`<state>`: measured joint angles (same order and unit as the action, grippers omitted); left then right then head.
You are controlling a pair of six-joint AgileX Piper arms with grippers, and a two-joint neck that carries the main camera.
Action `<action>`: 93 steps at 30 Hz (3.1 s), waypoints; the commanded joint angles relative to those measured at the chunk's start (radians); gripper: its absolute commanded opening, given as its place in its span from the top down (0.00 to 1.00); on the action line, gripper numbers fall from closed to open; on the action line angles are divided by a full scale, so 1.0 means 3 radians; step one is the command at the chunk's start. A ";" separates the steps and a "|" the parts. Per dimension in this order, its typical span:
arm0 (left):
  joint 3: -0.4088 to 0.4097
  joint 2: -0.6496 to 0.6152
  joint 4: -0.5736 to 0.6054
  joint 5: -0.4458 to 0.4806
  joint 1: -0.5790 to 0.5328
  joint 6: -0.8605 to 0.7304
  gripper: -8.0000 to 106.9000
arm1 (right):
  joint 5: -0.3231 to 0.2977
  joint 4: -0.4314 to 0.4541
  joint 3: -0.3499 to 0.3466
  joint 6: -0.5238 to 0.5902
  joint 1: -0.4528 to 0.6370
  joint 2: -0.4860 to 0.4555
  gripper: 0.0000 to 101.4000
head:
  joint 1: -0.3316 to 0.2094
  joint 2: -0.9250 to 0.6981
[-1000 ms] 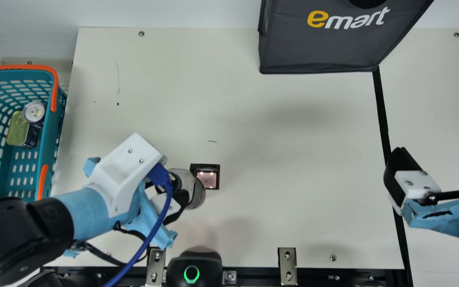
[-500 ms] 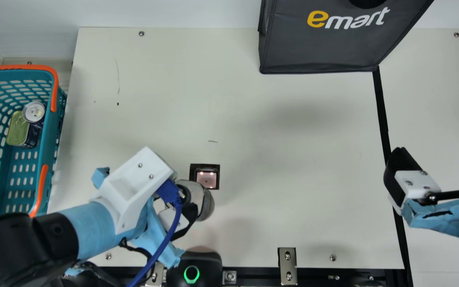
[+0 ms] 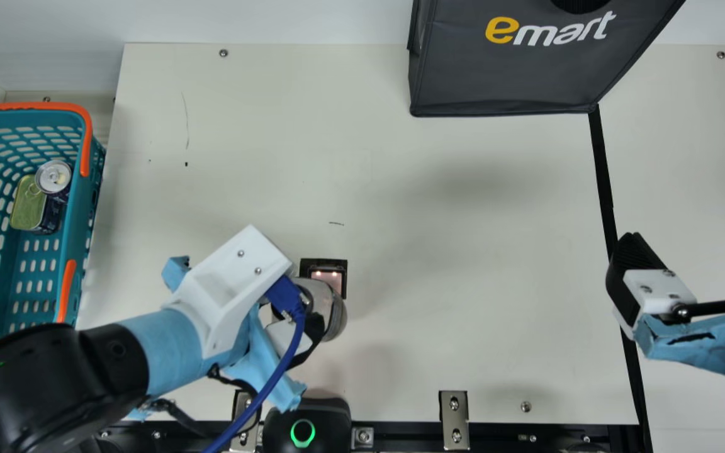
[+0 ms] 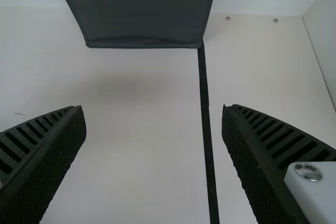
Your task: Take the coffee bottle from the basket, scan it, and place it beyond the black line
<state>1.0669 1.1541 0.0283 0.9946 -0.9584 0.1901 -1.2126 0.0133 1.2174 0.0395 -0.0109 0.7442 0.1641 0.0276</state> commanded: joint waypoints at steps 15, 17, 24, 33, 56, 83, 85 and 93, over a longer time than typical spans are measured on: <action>0.0219 0.0412 0.0167 -0.0264 0.0238 -0.0332 0.84 | 0.0005 0.0000 0.0000 0.0000 0.0000 0.0000 0.10 | -0.0086 0.0000; 0.0259 0.0482 0.0189 -0.0300 0.0271 -0.0365 0.84 | 0.0005 0.0000 0.0000 0.0000 0.0000 0.0000 0.10 | -0.0086 0.0000; 0.0410 0.0749 0.0253 -0.0428 0.0376 -0.0475 0.84 | 0.0005 0.0000 0.0000 0.0000 0.0000 0.0000 0.10 | -0.0086 0.0000; 0.0568 0.1048 0.0294 -0.0567 0.0469 -0.0636 0.84 | 0.0005 0.0000 0.0000 0.0000 0.0000 0.0000 0.10 | -0.0086 0.0000; 0.0804 0.1536 0.0350 -0.0784 0.0520 -0.1104 0.84 | 0.0005 0.0000 0.0000 0.0000 0.0000 0.0000 0.10 | -0.0086 0.0000; 0.1102 0.1783 0.0435 -0.0575 0.0568 -0.1577 0.84 | 0.0005 0.0000 0.0000 0.0000 0.0000 0.0000 0.10 | -0.0086 0.0000; 0.1113 0.1790 0.0444 -0.0561 0.0571 -0.1607 0.84 | 0.0005 0.0000 0.0000 0.0000 0.0000 0.0000 0.10 | -0.0086 0.0000; 0.1155 0.1815 0.0473 -0.0510 0.0577 -0.1685 0.78 | 0.0005 0.0000 0.0000 0.0000 0.0000 0.0000 0.10 | -0.0086 0.0000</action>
<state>1.4113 1.6982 0.1680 0.8398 -0.7860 -0.3150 -1.2111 0.0133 1.2174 0.0395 -0.0109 0.7442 0.1641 0.0276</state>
